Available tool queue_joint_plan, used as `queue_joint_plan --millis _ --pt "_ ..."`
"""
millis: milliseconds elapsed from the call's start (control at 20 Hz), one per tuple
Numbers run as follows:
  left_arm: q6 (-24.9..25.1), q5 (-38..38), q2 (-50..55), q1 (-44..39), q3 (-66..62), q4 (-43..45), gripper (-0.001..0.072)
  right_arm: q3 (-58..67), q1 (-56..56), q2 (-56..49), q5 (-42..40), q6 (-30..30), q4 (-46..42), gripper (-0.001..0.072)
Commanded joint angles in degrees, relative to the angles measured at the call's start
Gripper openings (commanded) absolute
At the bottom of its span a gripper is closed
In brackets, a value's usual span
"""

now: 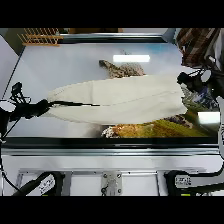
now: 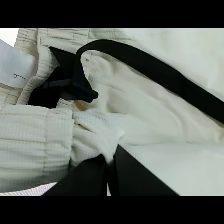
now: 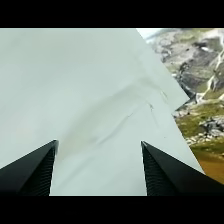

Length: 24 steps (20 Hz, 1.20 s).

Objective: Fold the clothes and pants, and hang the long-sleeved shirts on hangers.

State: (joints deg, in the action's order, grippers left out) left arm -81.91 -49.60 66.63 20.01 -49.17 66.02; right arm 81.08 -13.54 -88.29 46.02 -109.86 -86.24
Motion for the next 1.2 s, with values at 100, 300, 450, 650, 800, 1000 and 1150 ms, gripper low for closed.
queue_joint_plan --millis 100,300,450,650,800,1000,1150 --pt "0.09 -1.36 0.04 -0.02 0.02 0.0 0.0013 -4.68 -7.39 8.63 9.6 9.92 0.81 0.0571" --pt "0.09 -1.44 0.04 -0.02 0.02 -0.02 0.0013 -22.88 -18.14 14.86 11.04 9.62 12.81 0.0572" --pt "0.09 -1.44 0.04 -0.02 0.02 -0.02 0.0013 -32.63 -21.24 14.36 2.54 12.15 26.36 0.0572" --pt "0.09 -1.42 0.04 -0.02 0.02 -0.02 0.0013 -36.44 -17.66 10.58 -4.0 16.22 32.81 0.0572" --pt "0.09 -1.42 0.04 -0.02 0.02 -0.02 0.0013 -36.44 -13.66 8.15 -6.14 17.38 33.14 0.0571" --pt "0.09 -1.42 0.04 -0.02 0.02 -0.02 0.0013 -36.44 -11.04 7.76 -8.07 20.37 32.92 0.0451" --pt "0.09 -1.07 0.04 -0.02 0.0 -0.02 0.0013 -35.45 -11.02 7.82 -6.29 24.63 32.74 0.0013"
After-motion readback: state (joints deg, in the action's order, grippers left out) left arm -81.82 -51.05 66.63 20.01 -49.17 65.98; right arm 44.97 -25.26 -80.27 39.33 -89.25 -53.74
